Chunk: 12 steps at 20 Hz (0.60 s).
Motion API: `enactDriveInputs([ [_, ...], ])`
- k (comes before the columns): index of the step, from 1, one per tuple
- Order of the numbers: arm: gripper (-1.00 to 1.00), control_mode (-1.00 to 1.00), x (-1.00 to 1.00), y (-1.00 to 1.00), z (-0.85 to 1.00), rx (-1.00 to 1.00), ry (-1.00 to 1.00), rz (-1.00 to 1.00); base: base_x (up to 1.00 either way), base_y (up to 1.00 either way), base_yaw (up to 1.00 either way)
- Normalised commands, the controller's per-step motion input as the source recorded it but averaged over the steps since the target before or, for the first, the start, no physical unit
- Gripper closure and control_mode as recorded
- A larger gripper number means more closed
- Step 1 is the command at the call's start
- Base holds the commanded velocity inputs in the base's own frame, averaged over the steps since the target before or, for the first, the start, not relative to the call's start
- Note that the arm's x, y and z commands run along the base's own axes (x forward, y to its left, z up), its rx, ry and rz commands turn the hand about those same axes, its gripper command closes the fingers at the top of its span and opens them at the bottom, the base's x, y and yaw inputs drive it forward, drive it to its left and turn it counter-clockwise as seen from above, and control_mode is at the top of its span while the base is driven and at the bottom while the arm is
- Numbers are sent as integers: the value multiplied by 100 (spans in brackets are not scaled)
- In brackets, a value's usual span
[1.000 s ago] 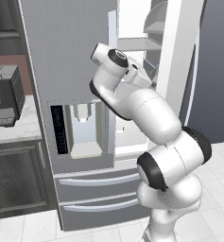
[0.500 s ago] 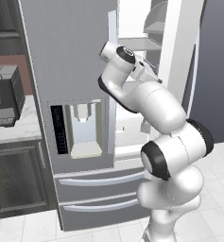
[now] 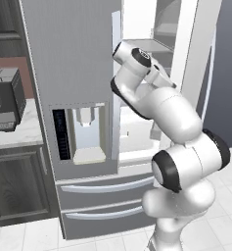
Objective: Take the lemon wedge from the fridge and place it on the plate with fish on the dining counter.
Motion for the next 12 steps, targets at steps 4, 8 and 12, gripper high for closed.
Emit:
enactDriveInputs([
  [4, -100, -100, -91, -90, 0, 9, -27, 1, 0, 0, 0],
  [8, -100, -100, -100, -100, 0, 14, -29, 0, 0, 0, 0],
  [12, -100, -100, -86, -100, 0, 16, -24, 1, 0, 0, 0],
])
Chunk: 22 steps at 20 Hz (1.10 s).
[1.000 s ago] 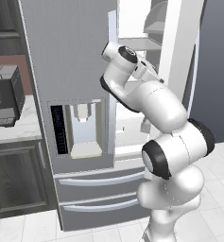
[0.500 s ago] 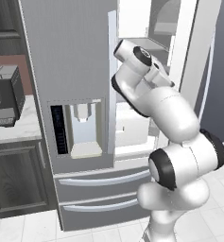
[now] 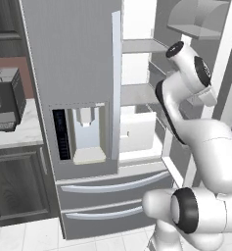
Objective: Take the lemon wedge from the fridge and place it on the plate with fish on the dining counter.
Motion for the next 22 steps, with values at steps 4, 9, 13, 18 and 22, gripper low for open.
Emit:
enactDriveInputs([
  [4, -100, -100, -36, -79, 0, 11, -13, 2, 0, 0, 0],
  [9, -100, -100, 0, 0, 0, 0, 0, 0, 0, 0, 0],
  [13, -100, -100, -52, 55, 0, 0, -2, 3, 0, 0, 0],
  [18, -100, -100, -100, 100, 8, -3, -10, 5, 0, 0, 0],
  [22, -100, -100, -81, 100, 4, -13, -4, 25, 0, 0, 0],
])
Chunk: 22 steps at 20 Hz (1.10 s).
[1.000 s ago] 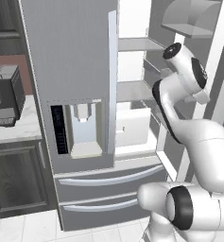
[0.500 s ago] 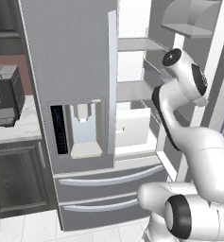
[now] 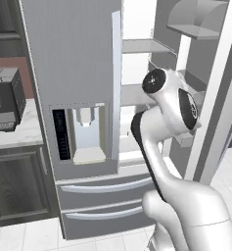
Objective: Take the lemon wedge from the fridge and place it on the plate with fish on the dining counter.
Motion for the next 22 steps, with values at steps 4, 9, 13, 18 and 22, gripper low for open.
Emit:
enactDriveInputs([
  [4, -100, -100, -23, 100, 0, -7, 0, 58, 0, 0, 0],
  [9, -100, -100, -7, 81, 0, -1, 0, 75, 0, 0, 0],
  [13, -100, -100, -1, 68, 0, 0, 0, 77, 0, 0, 0],
  [18, -100, -100, 1, 52, 2, -6, 13, 63, 0, 0, 0],
  [22, -100, -100, 1, 40, 0, -14, 5, 23, 0, 0, 0],
])
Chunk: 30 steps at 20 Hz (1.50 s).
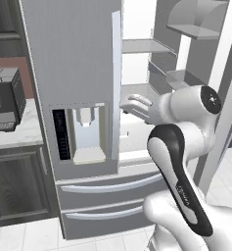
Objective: Take the lemon wedge from the fridge and place it on the plate with fish on the dining counter.
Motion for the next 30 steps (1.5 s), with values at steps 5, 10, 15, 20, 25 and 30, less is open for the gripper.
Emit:
enactDriveInputs([
  [5, -100, -100, 4, 3, 9, -10, -6, -12, 0, 0, 0],
  [10, -100, -100, 1, -1, 16, -8, -1, -34, 0, 0, 0],
  [15, -100, -100, 3, 0, 0, -2, 10, 0, 0, 0, 0],
  [20, -100, -100, 9, -15, -4, -13, 11, 12, 0, 0, 0],
  [25, -100, -100, -12, -22, -4, -27, 2, 22, 0, 0, 0],
  [30, -100, -100, 3, -6, 0, -10, 0, 5, 0, 0, 0],
])
